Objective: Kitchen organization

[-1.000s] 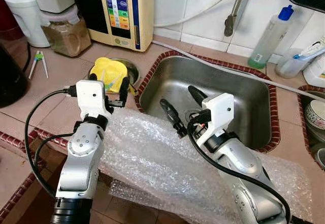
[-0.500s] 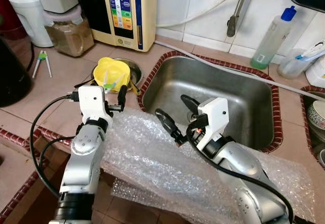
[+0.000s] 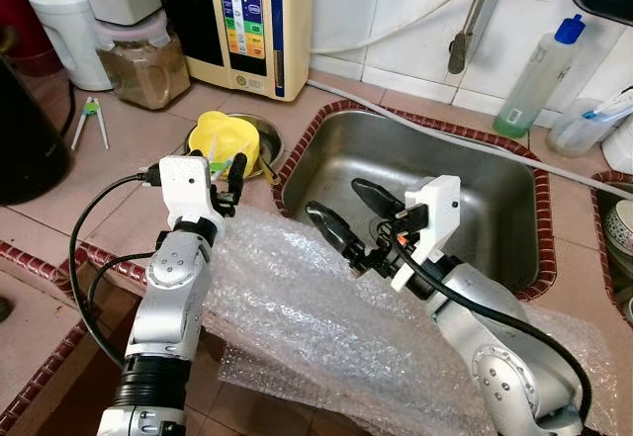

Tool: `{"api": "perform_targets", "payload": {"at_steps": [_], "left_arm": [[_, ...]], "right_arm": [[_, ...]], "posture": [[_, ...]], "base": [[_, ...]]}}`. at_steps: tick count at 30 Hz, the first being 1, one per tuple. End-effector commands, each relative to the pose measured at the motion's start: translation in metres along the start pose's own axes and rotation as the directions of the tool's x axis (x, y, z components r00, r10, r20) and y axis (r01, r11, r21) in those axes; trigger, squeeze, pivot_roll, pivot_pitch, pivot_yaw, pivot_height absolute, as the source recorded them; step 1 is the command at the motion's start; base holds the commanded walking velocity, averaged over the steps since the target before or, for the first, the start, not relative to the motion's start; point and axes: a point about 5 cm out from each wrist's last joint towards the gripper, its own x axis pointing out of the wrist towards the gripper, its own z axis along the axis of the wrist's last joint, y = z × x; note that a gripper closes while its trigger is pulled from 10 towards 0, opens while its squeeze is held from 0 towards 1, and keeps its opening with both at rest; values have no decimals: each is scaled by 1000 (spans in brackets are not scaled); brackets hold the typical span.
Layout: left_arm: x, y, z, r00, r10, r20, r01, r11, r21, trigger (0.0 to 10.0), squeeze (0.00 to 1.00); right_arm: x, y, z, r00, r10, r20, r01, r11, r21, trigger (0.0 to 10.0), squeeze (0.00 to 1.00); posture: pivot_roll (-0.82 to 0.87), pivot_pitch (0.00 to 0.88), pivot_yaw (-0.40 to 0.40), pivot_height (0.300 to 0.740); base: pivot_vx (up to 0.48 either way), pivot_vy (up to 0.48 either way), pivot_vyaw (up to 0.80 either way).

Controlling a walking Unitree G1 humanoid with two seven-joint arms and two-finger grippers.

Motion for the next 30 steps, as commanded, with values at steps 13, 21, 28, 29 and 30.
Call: {"api": "perform_targets", "payload": {"at_steps": [13,21,28,29,30], "left_arm": [[1,-5,-1,998,-59,5,59,998,4,0,0],[0,-6,-2,998,-61,8,61,998,0,0,0],[-2,-3,-1,999,-37,14,37,999,20,0,0],[-2,-1,0,1000,-25,18,25,999,29,0,0],[-2,0,0,1000,-18,20,17,999,36,0,0]], "right_arm": [[-9,-9,-7,985,116,-128,-125,990,-62,10000,0],[-11,-9,-3,971,192,-144,-202,978,-59,10000,0],[-13,-10,-2,969,207,-134,-220,971,-97,10000,0],[-12,-11,-2,973,194,-125,-208,973,-104,10000,0],[-12,-12,-1,975,187,-119,-200,974,-108,10000,0]], "posture": [[-6,86,-19,740],[-2,89,-24,740],[-2,91,-21,740],[-2,91,-22,740],[-2,91,-22,740]], "base": [[0,0,0],[0,0,0],[0,0,0],[0,0,0],[0,0,0]]}}
